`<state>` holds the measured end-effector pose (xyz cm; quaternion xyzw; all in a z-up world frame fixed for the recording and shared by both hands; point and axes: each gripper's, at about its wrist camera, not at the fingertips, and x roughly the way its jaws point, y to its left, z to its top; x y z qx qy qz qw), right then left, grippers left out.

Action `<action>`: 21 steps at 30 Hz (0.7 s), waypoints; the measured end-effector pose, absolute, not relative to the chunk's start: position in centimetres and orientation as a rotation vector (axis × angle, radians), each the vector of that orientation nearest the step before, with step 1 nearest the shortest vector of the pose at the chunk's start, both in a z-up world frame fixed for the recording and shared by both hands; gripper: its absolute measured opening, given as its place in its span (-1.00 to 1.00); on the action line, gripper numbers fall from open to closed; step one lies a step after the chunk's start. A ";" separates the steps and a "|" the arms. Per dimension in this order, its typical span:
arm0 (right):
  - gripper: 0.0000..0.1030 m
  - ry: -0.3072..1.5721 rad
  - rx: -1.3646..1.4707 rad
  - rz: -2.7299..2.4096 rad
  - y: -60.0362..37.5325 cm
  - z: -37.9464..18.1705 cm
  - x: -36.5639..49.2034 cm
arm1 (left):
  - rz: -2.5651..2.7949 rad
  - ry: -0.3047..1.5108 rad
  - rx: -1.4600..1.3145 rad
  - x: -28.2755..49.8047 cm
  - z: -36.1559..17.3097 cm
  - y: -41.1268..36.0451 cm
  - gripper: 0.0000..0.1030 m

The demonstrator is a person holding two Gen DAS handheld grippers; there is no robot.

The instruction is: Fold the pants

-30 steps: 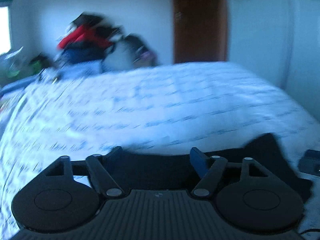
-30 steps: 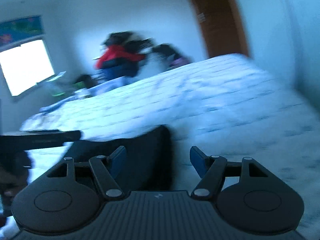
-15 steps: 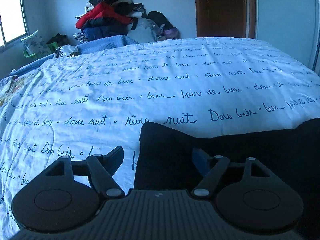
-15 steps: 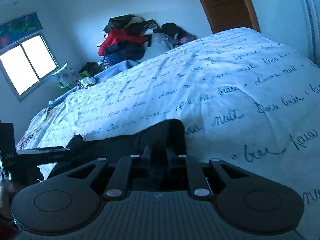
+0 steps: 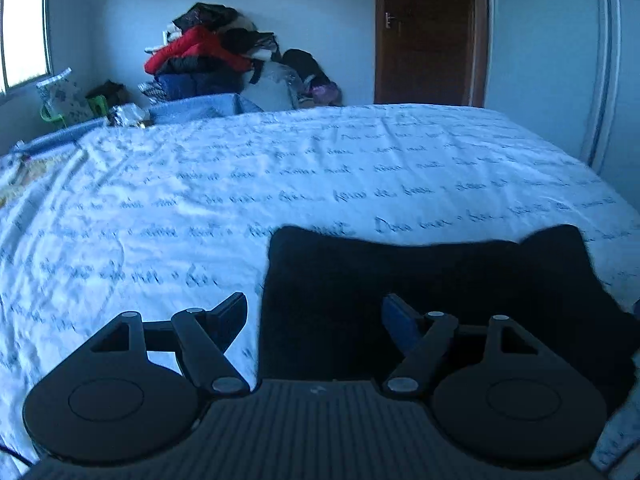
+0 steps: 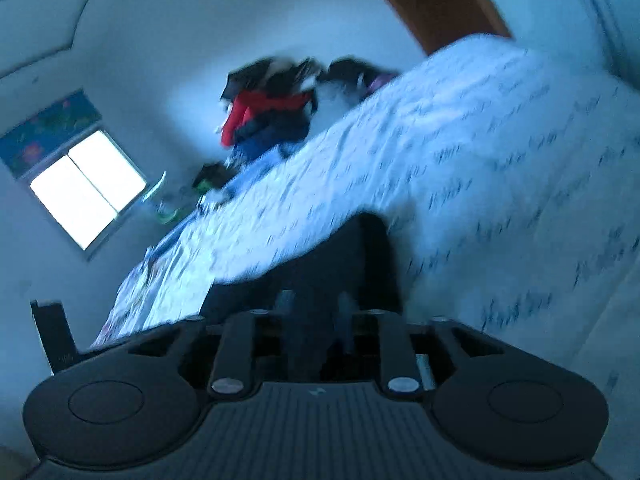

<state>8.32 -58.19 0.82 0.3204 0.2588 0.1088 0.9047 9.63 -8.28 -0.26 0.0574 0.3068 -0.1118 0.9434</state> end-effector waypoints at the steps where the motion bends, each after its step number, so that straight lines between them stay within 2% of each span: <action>1: -0.11 0.552 0.646 0.224 -57.8 0.6 8.2 | -0.241 0.630 0.110 9.2 -0.3 -8.3 0.49; 2: 0.00 0.566 0.625 0.224 -57.5 0.4 8.2 | -0.252 0.637 0.109 8.9 -0.4 -8.3 0.49; 5: -0.02 0.598 0.561 0.203 -56.4 0.0 8.4 | -0.286 0.662 0.129 8.2 -1.0 -8.6 0.49; 6: -0.17 0.605 0.540 0.205 -55.9 -0.1 8.5 | -0.286 0.666 0.141 8.0 -1.3 -8.7 0.49; 7: -0.46 0.610 0.522 0.213 -55.6 -0.1 8.6 | -0.283 0.667 0.158 7.8 -1.6 -8.9 0.49; 9: -0.68 0.618 0.482 0.206 -55.1 -0.1 8.4 | -0.286 0.672 0.172 7.5 -1.9 -9.0 0.49; 10: -0.76 0.615 0.471 0.197 -55.1 0.0 8.2 | -0.291 0.674 0.169 7.3 -1.9 -8.8 0.49; 12: -0.79 0.607 0.487 0.199 -55.4 0.0 7.7 | -0.302 0.678 0.162 7.0 -1.8 -8.5 0.50; 17: -0.77 0.633 0.508 0.196 -55.8 -0.5 7.4 | -0.307 0.684 0.181 6.9 -2.3 -8.4 0.53; 20: -0.42 0.602 0.496 0.172 -56.3 0.6 7.1 | -0.314 0.672 0.158 6.8 -1.8 -7.9 0.53; 21: -0.11 0.583 0.472 0.160 -56.4 1.2 6.9 | -0.314 0.669 0.146 6.8 -1.6 -7.6 0.53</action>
